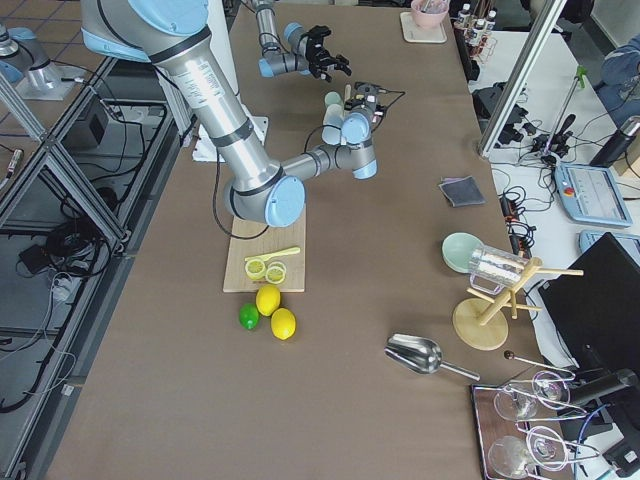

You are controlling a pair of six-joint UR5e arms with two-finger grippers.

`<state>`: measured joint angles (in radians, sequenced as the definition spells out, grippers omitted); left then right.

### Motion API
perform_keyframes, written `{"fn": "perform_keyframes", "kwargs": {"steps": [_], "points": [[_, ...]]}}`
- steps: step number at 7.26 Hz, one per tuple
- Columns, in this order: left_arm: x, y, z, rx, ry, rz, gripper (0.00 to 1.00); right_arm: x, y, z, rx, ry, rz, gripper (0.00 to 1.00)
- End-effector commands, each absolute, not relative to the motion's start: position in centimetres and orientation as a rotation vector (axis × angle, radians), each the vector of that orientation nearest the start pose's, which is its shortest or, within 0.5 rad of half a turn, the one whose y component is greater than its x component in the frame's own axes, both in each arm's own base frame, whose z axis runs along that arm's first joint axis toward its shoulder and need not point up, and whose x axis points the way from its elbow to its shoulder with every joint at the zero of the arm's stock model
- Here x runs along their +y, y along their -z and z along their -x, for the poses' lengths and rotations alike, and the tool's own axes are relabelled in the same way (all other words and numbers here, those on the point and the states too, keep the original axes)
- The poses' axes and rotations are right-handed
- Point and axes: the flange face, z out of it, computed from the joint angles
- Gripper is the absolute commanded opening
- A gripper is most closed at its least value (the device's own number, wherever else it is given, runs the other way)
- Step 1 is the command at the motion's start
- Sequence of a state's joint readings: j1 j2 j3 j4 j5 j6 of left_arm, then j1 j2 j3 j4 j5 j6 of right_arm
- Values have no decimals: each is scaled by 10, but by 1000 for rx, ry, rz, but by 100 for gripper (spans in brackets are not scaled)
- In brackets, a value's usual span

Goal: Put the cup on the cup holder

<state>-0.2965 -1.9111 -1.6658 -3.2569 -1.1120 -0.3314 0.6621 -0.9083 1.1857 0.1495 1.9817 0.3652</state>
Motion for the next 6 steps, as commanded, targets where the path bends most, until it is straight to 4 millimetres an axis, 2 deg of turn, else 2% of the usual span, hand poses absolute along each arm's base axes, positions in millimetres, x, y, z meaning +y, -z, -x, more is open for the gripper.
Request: {"fn": "perform_keyframes", "kwargs": {"steps": [1,2,3,4,5,6], "points": [[-324,-250,-400,1194,-216,-1555,98,-488,-269,481,-1421,763,-1457,0],[-331,-259,-388,1164,-267,-1530,98,-487,-273,480,-1421,765,-1450,0],[-343,-279,-380,1124,-347,-1474,98,-487,-273,480,-1423,766,-1451,0],[-347,-295,-386,1085,-412,-1378,98,-487,-273,479,-1424,766,-1452,0],[-347,-330,-388,1026,-463,-1280,98,-486,-275,479,-1423,768,-1449,0],[-356,-343,-392,961,-517,-1184,98,-486,-278,479,-1422,767,-1444,0]]}}
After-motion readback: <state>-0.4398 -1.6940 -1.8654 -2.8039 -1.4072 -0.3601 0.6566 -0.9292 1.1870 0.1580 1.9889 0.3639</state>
